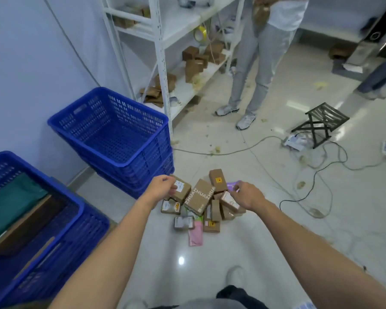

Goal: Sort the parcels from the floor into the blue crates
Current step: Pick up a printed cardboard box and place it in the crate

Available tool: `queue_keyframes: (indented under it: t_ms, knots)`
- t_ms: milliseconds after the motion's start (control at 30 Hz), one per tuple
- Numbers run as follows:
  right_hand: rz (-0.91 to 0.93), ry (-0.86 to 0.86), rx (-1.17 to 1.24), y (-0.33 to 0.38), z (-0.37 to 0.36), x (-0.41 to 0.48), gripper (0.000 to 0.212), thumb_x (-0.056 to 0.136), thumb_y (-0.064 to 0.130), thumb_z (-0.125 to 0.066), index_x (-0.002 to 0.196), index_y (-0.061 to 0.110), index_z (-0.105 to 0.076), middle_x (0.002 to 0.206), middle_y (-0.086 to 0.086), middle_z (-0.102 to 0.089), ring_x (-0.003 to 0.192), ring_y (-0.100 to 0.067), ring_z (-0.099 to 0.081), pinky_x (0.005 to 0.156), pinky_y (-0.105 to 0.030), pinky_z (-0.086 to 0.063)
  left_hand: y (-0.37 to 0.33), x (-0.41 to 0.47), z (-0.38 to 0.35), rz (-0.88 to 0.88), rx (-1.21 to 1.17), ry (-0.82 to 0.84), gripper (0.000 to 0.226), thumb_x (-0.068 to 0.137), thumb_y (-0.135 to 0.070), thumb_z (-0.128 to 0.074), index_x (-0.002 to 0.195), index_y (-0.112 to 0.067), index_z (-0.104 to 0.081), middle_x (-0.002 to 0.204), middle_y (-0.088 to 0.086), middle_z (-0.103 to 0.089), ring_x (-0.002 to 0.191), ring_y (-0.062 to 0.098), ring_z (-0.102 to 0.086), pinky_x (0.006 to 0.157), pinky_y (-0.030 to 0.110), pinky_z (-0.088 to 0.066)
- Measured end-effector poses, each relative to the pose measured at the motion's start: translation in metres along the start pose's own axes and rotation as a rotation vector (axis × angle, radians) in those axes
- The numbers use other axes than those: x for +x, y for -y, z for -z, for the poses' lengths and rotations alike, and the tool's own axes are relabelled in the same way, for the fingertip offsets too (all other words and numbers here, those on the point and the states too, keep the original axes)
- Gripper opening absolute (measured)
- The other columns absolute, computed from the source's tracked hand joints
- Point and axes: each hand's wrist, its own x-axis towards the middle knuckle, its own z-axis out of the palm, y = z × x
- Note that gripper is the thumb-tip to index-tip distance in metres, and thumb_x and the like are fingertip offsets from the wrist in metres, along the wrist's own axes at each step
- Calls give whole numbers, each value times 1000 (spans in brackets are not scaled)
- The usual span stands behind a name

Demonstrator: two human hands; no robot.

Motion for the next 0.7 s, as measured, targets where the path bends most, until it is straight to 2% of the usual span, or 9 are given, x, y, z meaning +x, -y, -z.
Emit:
queue_keyframes:
  t_ms: [100,200,300,333,400,467,533,600,700]
  knots:
    - [31,54,-21,-36,12,21,12,88,42,-56,91,30,-53,104,-3,-68,84,-20,-52,66,-29,-36,-3,5,-40,76,-27,-47,25,100,-26,-56,115,-8,-66,100,7,-75,84,14,-72,69,25,-52]
    - [62,122,-110,-51,18,51,20,93,40,-51,93,21,-59,107,-8,-68,93,-27,-60,68,-29,-38,-9,13,-62,103,-78,-118,22,100,-24,-56,109,-9,-69,96,5,-76,74,10,-70,72,27,-50]
    - [114,216,-201,-52,17,73,31,97,37,-46,72,20,-50,108,-15,-68,98,-31,-62,70,-29,-38,-4,13,-70,160,-130,-148,17,100,-18,-55,103,-10,-69,93,6,-73,75,13,-68,60,19,-52]
    - [118,250,-223,-50,17,80,29,98,36,-45,78,19,-54,110,-15,-67,100,-31,-62,72,-29,-40,-2,14,-71,176,-142,-156,15,100,-19,-55,98,-12,-69,94,6,-73,78,14,-68,60,19,-52]
    - [126,285,-265,-47,14,97,28,99,34,-45,107,13,-63,121,-12,-64,109,-29,-61,81,-30,-45,4,26,-69,241,-169,-151,15,99,-24,-58,95,-14,-68,97,7,-73,84,18,-70,75,28,-53]
    - [116,313,-310,-45,9,117,36,99,32,-46,125,12,-59,130,-10,-60,116,-29,-58,92,-32,-46,17,46,-70,318,-181,-119,21,97,-27,-59,104,-9,-68,100,10,-74,87,21,-70,81,33,-52]
    - [105,330,-357,-47,0,142,36,97,30,-46,126,12,-58,129,-10,-60,116,-29,-59,89,-31,-46,30,72,-73,376,-137,-57,24,97,-24,-57,108,-6,-68,99,11,-74,82,21,-69,73,30,-50]
    - [94,334,-375,-47,-7,166,34,96,26,-46,125,11,-58,128,-9,-61,114,-28,-59,87,-30,-46,40,96,-74,429,-91,-15,21,97,-24,-56,107,-9,-67,97,11,-73,80,20,-68,72,30,-47]
    - [87,350,-417,-50,-22,201,41,98,28,-45,134,9,-52,132,-11,-58,117,-29,-58,99,-39,-47,56,127,-82,488,-110,-34,20,97,-22,-57,108,-9,-67,93,9,-74,79,20,-67,74,31,-46]
